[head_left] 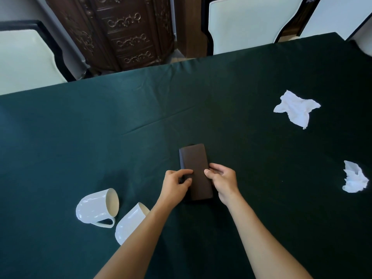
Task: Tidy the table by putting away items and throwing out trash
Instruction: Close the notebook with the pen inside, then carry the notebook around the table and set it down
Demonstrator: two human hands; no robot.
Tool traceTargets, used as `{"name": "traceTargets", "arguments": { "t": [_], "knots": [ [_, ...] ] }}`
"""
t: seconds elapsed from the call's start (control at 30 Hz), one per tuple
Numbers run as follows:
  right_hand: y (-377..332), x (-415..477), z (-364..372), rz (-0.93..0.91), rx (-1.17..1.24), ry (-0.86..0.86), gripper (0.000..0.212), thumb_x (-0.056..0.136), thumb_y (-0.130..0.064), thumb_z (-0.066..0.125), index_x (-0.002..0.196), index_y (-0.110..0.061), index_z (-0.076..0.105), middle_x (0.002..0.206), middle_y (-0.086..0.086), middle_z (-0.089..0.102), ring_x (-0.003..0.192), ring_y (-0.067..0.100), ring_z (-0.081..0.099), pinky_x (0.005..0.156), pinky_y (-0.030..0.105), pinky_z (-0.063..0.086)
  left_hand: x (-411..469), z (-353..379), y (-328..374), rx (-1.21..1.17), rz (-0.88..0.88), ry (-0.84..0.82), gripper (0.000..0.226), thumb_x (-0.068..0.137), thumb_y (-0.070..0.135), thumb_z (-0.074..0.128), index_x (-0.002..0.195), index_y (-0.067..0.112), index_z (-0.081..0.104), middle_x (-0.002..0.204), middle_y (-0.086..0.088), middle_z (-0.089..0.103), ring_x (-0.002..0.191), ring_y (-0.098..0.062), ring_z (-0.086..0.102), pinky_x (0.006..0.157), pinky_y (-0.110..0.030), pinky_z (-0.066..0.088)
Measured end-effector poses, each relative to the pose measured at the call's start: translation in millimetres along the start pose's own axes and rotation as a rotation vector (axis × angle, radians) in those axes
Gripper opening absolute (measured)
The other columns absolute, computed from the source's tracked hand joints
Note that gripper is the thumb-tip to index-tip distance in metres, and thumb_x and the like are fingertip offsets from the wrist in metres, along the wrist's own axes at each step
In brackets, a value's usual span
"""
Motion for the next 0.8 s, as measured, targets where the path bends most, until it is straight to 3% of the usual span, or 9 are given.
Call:
{"name": "traceTargets", "arguments": {
  "t": [0.1, 0.2, 0.27, 0.33, 0.43, 0.5, 0.57, 0.63, 0.8],
  "knots": [
    [-3, -13, -1, -0.008, 0.109, -0.009, 0.046, 0.086, -0.001, 0.077, 0.130, 0.002, 0.065, 0.119, 0.017, 0.073, 0.109, 0.027, 0.071, 0.101, 0.044, 0.057, -15, -4, 0, -0.168, -0.068, -0.048, 0.043, 0.097, 0.023, 0.069, 0.137, 0.038, 0.059, 0.129, -0.004, 0.054, 0.105, -0.011, 0.062, 0.095, -0.029, 0.058],
    [-11, -34, -10, -0.019, 0.277, -0.084, 0.037, 0.088, -0.002, 0.075, 0.125, -0.002, 0.069, 0.106, 0.010, 0.080, 0.099, 0.024, 0.077, 0.085, 0.037, 0.063, -36, -7, 10, -0.489, -0.155, -0.095, 0.070, 0.096, 0.032, 0.070, 0.152, 0.051, 0.031, 0.124, 0.008, 0.064, 0.106, -0.006, 0.071, 0.072, -0.019, 0.063],
    [-20, -53, -20, -0.041, 0.355, -0.155, 0.031, 0.090, -0.004, 0.073, 0.121, -0.007, 0.072, 0.103, 0.007, 0.082, 0.099, 0.023, 0.078, 0.079, 0.033, 0.063, -47, -7, 19, -0.645, -0.177, -0.106, 0.080, 0.095, 0.037, 0.071, 0.157, 0.052, 0.021, 0.126, 0.005, 0.070, 0.104, -0.009, 0.077, 0.076, -0.028, 0.065],
    [-29, -76, -30, -0.058, 0.405, -0.203, 0.031, 0.091, -0.007, 0.072, 0.121, -0.009, 0.071, 0.108, 0.009, 0.081, 0.103, 0.025, 0.077, 0.086, 0.039, 0.062, -61, -8, 29, -0.710, -0.157, -0.101, 0.084, 0.093, 0.042, 0.074, 0.158, 0.049, 0.022, 0.129, 0.004, 0.073, 0.106, -0.006, 0.076, 0.084, -0.027, 0.064],
    [-36, -112, -50, -0.084, 0.442, -0.243, 0.034, 0.091, -0.008, 0.072, 0.125, -0.008, 0.069, 0.113, 0.012, 0.079, 0.107, 0.029, 0.075, 0.093, 0.047, 0.060, -83, -11, 46, -0.679, -0.041, -0.054, 0.096, 0.079, 0.055, 0.077, 0.158, 0.050, 0.023, 0.138, 0.011, 0.068, 0.114, 0.000, 0.072, 0.082, -0.019, 0.061],
    [-39, -136, -64, -0.108, 0.472, -0.282, 0.035, 0.090, -0.009, 0.073, 0.125, -0.007, 0.070, 0.115, 0.015, 0.078, 0.108, 0.032, 0.074, 0.093, 0.048, 0.061, -93, -20, 62, -0.620, 0.058, 0.033, 0.099, 0.073, 0.059, 0.077, 0.158, 0.047, 0.026, 0.153, 0.013, 0.054, 0.129, -0.004, 0.063, 0.097, -0.027, 0.059],
    [-41, -160, -80, -0.135, 0.502, -0.325, 0.035, 0.086, -0.010, 0.075, 0.121, -0.008, 0.073, 0.117, 0.018, 0.076, 0.109, 0.034, 0.074, 0.091, 0.045, 0.062, -99, -32, 81, -0.590, 0.127, 0.118, 0.093, 0.077, 0.055, 0.076, 0.158, 0.038, 0.033, 0.162, 0.010, 0.044, 0.143, -0.012, 0.051, 0.115, -0.038, 0.046],
    [-41, -184, -95, -0.162, 0.517, -0.364, 0.038, 0.082, -0.013, 0.078, 0.120, -0.010, 0.075, 0.118, 0.018, 0.076, 0.109, 0.034, 0.074, 0.087, 0.042, 0.064, -108, -43, 104, -0.622, 0.204, 0.149, 0.076, 0.087, 0.042, 0.073, 0.156, 0.029, 0.043, 0.161, 0.005, 0.047, 0.144, -0.011, 0.049, 0.120, -0.037, 0.041],
    [-37, -231, -127, -0.245, 0.510, -0.392, 0.034, 0.079, -0.015, 0.079, 0.113, -0.016, 0.079, 0.115, 0.014, 0.078, 0.107, 0.029, 0.075, 0.078, 0.032, 0.063, -149, -40, 143, -0.781, 0.283, 0.057, 0.039, 0.093, 0.037, 0.069, 0.129, 0.023, 0.069, 0.127, -0.003, 0.078, 0.116, -0.016, 0.073, 0.100, -0.034, 0.057]
  ]
}}
Point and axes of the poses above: each hand's wrist, its own x-axis towards the middle knuckle, its own z-axis out of the palm, y = z × x, the point moved 1 cm from there along x, towards the middle knuckle
